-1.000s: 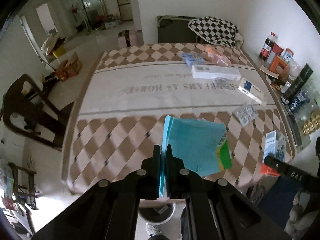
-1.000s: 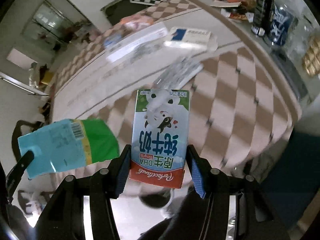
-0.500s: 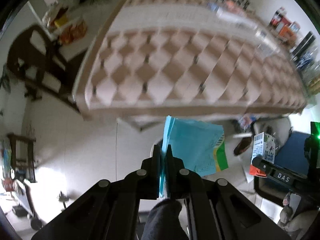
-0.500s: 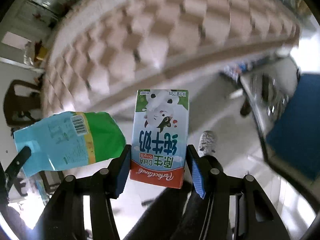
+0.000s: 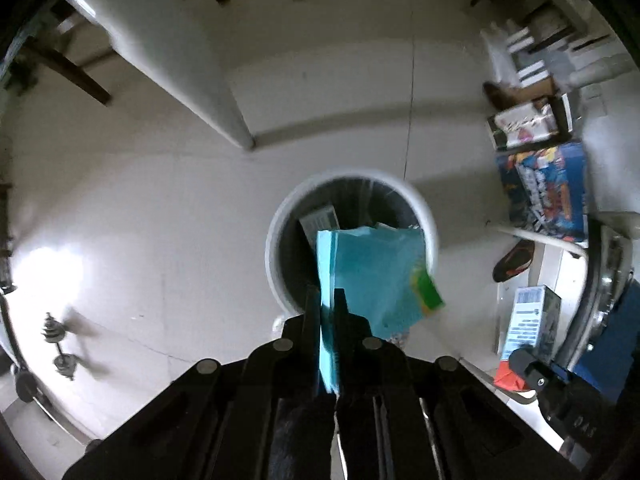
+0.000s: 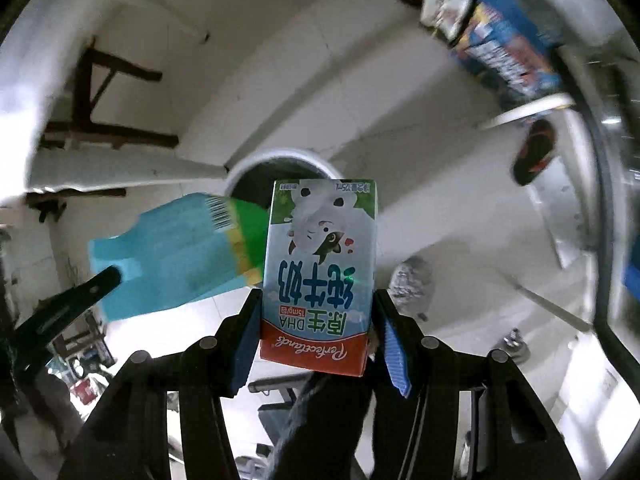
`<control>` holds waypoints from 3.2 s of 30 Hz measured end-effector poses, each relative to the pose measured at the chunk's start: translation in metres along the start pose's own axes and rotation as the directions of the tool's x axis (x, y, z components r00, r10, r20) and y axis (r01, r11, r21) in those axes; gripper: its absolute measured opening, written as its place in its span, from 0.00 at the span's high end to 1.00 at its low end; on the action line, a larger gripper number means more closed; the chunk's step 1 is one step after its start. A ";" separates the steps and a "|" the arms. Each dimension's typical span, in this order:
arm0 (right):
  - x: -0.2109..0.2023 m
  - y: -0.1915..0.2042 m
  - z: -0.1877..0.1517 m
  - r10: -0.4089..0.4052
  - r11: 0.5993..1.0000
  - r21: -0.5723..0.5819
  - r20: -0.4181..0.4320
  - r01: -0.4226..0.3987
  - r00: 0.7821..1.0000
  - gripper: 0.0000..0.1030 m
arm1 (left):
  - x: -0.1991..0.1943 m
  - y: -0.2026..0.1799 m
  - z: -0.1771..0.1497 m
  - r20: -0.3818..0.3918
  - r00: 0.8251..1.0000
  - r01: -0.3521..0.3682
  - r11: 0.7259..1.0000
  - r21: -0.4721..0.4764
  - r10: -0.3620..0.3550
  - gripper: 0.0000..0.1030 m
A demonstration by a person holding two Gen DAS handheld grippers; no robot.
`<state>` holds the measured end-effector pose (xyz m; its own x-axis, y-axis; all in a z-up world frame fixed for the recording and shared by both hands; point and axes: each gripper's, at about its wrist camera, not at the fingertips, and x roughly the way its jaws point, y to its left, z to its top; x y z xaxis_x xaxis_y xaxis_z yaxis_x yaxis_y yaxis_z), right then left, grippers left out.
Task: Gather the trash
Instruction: 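Move both items over the trash bin and open both tools, then grasp the long white toothpaste box with the left tool while the right tool grasps the blue-white medicine box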
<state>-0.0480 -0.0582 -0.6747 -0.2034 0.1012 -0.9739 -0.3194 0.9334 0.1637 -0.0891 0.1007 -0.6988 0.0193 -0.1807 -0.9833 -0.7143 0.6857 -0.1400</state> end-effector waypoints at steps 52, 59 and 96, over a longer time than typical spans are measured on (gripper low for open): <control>-0.213 0.079 -0.074 -0.085 0.980 -0.162 0.183 0.115 0.979 0.00 | -0.299 -0.019 -0.094 0.237 0.961 -0.169 0.981 0.097 0.142 0.05; -0.320 0.084 -0.046 0.013 0.999 -0.037 0.274 -0.002 0.962 0.00 | -0.362 -0.062 -0.049 0.363 0.921 -0.195 0.973 0.121 0.139 0.05; -0.388 -0.120 0.534 -0.250 0.942 -0.214 0.066 0.259 0.966 0.07 | -0.327 -0.455 0.343 0.495 0.847 -0.510 0.564 0.650 0.194 0.05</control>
<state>0.5636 -0.0256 -0.4011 -0.0556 -0.1132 -0.9920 -0.5518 0.8315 -0.0640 0.4700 0.0898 -0.3529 0.2240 0.3296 -0.9172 0.0424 0.9369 0.3471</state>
